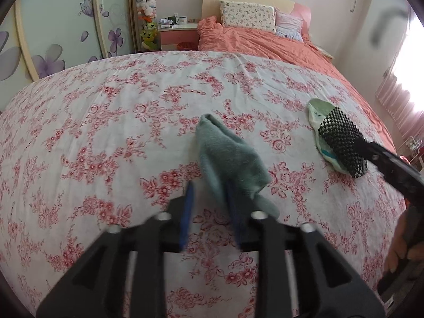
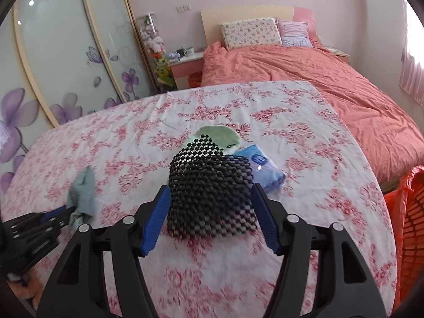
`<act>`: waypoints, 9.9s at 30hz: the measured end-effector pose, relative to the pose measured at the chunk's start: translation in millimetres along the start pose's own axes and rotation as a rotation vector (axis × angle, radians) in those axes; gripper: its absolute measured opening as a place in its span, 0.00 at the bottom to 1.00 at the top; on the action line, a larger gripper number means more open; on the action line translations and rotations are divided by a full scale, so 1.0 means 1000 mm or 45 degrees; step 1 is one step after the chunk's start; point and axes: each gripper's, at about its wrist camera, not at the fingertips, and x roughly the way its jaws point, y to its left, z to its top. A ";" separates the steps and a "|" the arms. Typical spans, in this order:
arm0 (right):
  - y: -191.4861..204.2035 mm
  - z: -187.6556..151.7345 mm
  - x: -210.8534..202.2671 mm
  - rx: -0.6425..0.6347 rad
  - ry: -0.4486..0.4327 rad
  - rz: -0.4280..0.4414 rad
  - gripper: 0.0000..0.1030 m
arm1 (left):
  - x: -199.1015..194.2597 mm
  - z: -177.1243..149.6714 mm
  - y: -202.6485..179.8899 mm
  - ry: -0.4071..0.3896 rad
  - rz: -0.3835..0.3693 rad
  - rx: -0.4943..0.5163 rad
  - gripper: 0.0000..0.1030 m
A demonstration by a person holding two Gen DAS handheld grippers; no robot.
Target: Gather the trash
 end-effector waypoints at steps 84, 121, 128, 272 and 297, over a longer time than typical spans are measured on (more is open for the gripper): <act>-0.079 -0.060 -0.059 0.193 0.054 -0.061 0.24 | -0.009 -0.029 -0.043 -0.015 -0.145 0.129 0.40; -0.083 -0.045 -0.030 0.170 0.077 -0.147 0.57 | -0.006 -0.035 -0.048 -0.034 -0.043 0.101 0.53; -0.083 -0.045 -0.029 0.177 0.074 -0.139 0.57 | -0.005 -0.035 -0.048 -0.031 -0.025 0.116 0.53; -0.089 -0.067 -0.081 0.074 -0.016 -0.053 0.55 | -0.008 -0.005 -0.053 -0.128 0.077 -0.002 0.69; -0.039 -0.039 -0.034 0.086 0.042 0.037 0.59 | 0.012 0.001 -0.002 -0.054 0.188 -0.015 0.49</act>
